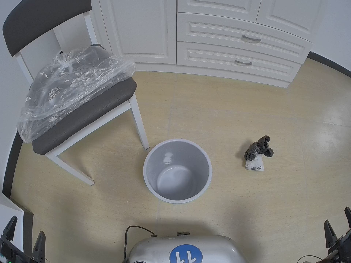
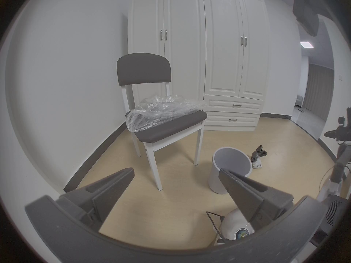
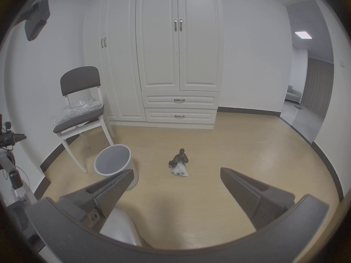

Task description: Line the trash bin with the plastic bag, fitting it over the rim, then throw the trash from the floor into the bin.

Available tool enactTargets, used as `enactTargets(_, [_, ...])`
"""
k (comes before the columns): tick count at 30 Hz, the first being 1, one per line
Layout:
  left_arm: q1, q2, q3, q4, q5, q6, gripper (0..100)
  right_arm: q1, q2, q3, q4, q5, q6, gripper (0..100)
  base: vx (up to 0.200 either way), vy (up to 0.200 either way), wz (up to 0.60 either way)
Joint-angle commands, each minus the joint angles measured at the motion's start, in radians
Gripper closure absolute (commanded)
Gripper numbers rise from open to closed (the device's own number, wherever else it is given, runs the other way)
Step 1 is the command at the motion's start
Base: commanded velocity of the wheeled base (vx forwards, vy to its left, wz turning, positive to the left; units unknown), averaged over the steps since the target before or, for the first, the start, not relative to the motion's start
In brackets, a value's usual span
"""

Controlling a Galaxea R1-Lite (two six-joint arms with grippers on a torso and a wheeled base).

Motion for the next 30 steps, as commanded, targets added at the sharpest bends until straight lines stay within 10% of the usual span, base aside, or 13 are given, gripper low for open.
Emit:
enactTargets(1, [0.000,-0.016,0.018,0.001,-0.001,-0.002,0,0.000,-0.016,0.015,-0.001,0.003,-0.002,0,0.000,0.000,0.00])
enactTargets(30, [0.000,-0.016,0.018,-0.005,-0.004,0.022,0,0.000,-0.016,0.015,-0.001,0.015,-0.044,0,0.000,0.000,0.00])
